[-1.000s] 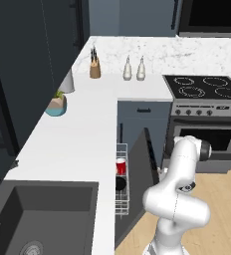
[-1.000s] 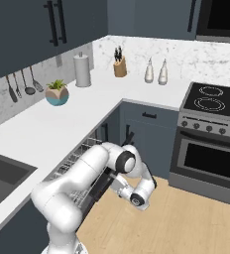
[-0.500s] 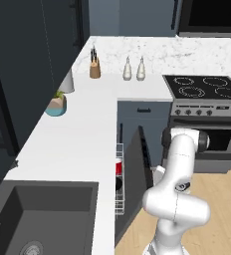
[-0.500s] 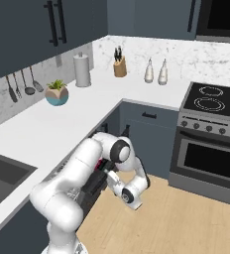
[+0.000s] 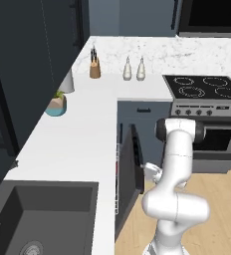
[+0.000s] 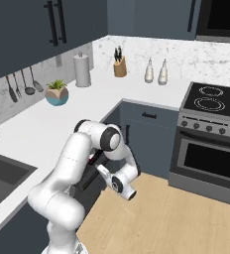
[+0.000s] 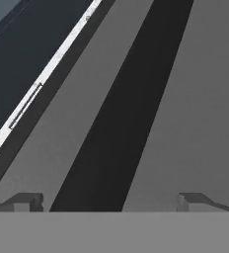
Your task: Pick up the cup and bowl from the counter, place them in the dishwasher, and close the dishwasher door.
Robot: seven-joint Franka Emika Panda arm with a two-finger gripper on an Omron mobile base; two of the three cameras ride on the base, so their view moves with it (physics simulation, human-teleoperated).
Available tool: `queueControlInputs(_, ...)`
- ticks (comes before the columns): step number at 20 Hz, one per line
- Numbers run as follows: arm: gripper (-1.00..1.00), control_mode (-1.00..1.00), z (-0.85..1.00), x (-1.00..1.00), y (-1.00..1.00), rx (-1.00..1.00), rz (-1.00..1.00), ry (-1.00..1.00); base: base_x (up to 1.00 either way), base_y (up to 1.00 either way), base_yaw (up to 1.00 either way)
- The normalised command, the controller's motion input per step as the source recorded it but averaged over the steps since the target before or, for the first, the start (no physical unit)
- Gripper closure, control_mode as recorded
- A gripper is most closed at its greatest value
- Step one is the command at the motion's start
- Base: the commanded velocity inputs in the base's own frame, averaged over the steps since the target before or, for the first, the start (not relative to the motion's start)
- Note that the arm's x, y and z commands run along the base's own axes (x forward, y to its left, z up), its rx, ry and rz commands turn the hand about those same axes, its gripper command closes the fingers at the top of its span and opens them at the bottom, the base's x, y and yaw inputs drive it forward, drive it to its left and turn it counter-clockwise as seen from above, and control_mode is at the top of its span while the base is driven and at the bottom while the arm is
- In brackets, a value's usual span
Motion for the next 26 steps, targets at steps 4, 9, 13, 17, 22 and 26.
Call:
queueControlInputs(4,-1.00,-1.00,-0.21,-0.13,1.00,-0.20,0.00,0.07,0.00,0.00,0.00)
queueControlInputs(9,-1.00,-1.00,-0.28,-0.22,1.00,-0.17,0.00,0.05,0.00,0.00,0.00)
queueControlInputs(13,-1.00,-1.00,-0.40,-0.14,1.00,-0.13,0.00,0.05,0.00,0.00,0.00)
queueControlInputs(17,-1.00,-1.00,-0.65,-0.26,1.00,-0.02,0.00,0.00,0.00,0.00,0.00)
queueControlInputs(22,-1.00,-1.00,-0.73,-0.26,1.00,0.00,0.00,0.00,0.00,0.00,0.00)
queueControlInputs(26,-1.00,-1.00,-0.81,-0.27,1.00,0.13,0.00,0.00,0.00,0.00,0.00)
